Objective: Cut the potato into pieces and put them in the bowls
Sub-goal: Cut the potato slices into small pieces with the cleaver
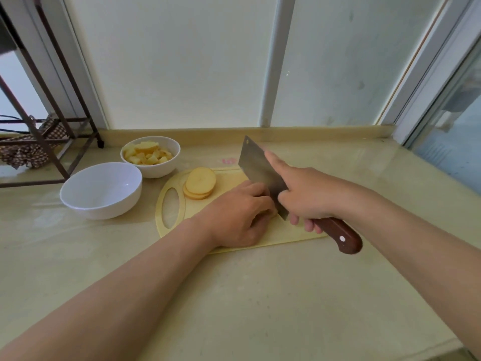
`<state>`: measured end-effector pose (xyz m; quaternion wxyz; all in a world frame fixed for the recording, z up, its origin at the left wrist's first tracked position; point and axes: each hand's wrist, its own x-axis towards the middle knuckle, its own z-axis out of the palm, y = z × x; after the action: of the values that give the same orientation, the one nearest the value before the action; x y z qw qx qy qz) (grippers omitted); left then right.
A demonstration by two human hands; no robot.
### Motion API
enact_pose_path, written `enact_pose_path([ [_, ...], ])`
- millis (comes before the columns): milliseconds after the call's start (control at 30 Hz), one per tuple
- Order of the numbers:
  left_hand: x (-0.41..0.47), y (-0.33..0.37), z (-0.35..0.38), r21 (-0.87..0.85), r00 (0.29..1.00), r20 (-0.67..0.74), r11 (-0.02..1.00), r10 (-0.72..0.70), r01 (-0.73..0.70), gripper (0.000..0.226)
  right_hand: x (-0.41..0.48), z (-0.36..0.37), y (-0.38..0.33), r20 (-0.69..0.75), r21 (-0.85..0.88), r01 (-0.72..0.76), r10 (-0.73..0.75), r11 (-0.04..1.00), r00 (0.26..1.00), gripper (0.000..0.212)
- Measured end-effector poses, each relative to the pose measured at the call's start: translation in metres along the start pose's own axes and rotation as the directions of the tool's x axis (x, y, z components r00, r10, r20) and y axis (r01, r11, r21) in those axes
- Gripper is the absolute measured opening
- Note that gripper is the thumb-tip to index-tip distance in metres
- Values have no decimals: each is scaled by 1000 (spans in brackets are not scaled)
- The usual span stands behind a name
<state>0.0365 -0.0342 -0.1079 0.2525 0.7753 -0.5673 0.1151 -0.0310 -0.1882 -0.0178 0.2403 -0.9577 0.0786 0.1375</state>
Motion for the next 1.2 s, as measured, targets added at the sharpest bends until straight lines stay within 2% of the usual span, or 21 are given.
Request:
enact_pose_path([
  [300, -6, 0, -5, 24, 999, -1, 999, -44, 44, 19, -15, -4, 3, 31, 2, -15, 15, 1000, 999, 98],
  [767, -6, -2, -4, 25, 1000, 4, 999, -30, 30, 19, -29, -5, 7, -65, 27, 13, -11, 1000, 998, 95],
  [1200, -6, 0, -5, 21, 1000, 13, 999, -27, 27, 22, -38, -1, 2, -18, -36, 4, -4, 999, 1000, 95],
])
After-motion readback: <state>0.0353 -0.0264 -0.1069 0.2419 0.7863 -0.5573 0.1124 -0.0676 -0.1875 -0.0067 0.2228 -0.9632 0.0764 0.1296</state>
